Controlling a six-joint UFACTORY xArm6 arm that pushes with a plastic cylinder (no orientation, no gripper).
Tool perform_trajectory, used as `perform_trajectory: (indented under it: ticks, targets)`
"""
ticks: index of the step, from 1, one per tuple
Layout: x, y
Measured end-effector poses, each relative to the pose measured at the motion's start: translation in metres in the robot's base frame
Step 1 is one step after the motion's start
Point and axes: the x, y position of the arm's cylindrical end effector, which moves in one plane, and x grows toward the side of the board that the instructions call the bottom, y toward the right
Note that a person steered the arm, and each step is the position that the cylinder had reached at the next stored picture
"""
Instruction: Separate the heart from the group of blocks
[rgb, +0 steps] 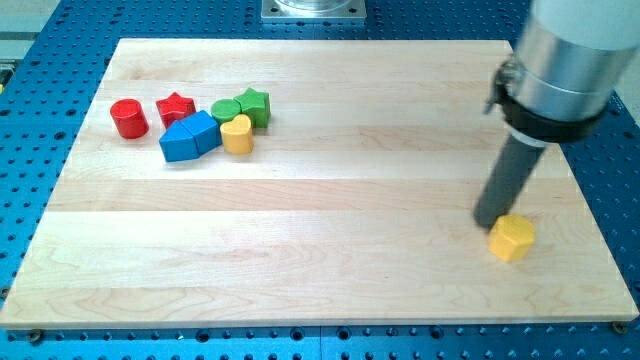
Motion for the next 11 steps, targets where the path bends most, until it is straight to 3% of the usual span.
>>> perform_trajectory:
  ticks: [1,2,3,4,5,7,9,10,11]
  targets:
    - [-0.023,0.002]
    - [-0.128,-0.033]
    - [-0.181,-0.11]
    - [-0.182,-0.208]
    - [-0.173,-0.277]
    - [-0.101,-0.296]
    - [-0.083,-0.33]
    - [-0.035,-0.323]
    - [-0.018,-0.246]
